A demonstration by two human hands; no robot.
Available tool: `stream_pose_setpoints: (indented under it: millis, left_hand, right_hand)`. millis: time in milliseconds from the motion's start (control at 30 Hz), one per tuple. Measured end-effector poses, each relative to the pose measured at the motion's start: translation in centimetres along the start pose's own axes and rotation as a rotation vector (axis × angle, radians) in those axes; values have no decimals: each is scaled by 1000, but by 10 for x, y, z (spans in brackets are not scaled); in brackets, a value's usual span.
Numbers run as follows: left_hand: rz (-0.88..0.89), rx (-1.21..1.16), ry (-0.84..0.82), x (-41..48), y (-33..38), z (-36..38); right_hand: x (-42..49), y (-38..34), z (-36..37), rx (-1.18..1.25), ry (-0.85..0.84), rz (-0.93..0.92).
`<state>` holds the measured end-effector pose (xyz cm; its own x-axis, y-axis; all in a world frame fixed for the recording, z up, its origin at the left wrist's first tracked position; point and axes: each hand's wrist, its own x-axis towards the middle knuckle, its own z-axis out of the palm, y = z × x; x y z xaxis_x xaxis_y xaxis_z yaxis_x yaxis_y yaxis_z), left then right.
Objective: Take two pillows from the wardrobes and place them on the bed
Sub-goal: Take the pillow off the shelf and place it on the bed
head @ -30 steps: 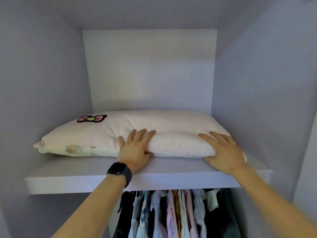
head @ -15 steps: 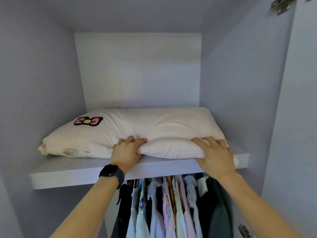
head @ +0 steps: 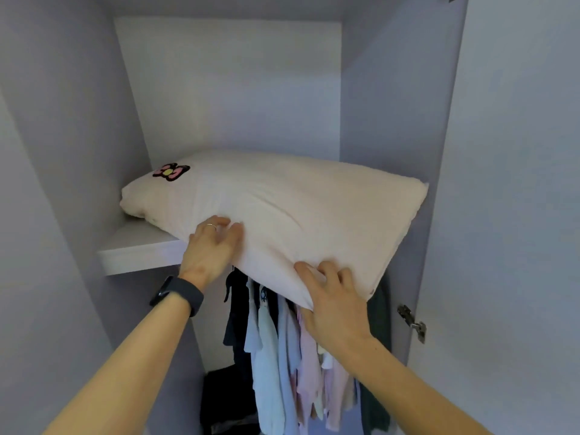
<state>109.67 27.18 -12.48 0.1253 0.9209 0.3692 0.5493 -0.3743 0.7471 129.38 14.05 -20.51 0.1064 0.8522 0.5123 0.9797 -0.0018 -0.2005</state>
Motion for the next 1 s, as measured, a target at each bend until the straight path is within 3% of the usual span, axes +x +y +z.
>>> stream_pose_setpoints:
  millis: [233, 467, 700, 867, 1000]
  left_hand:
    - [-120, -242, 189, -41, -22, 20]
    - [-122, -200, 205, -39, -41, 15]
    - [-169, -134, 202, -37, -47, 29]
    - [-327, 28, 178, -5, -32, -2]
    - [-456, 133, 227, 31, -13, -24]
  right_hand:
    - [-44, -76, 46, 40, -97, 6]
    - [-37, -59, 37, 159, -199, -136]
    - [90, -5, -26, 52, 115, -21]
    - [198, 28, -58, 53, 62, 115]
    - [265, 48, -70, 262, -89, 250]
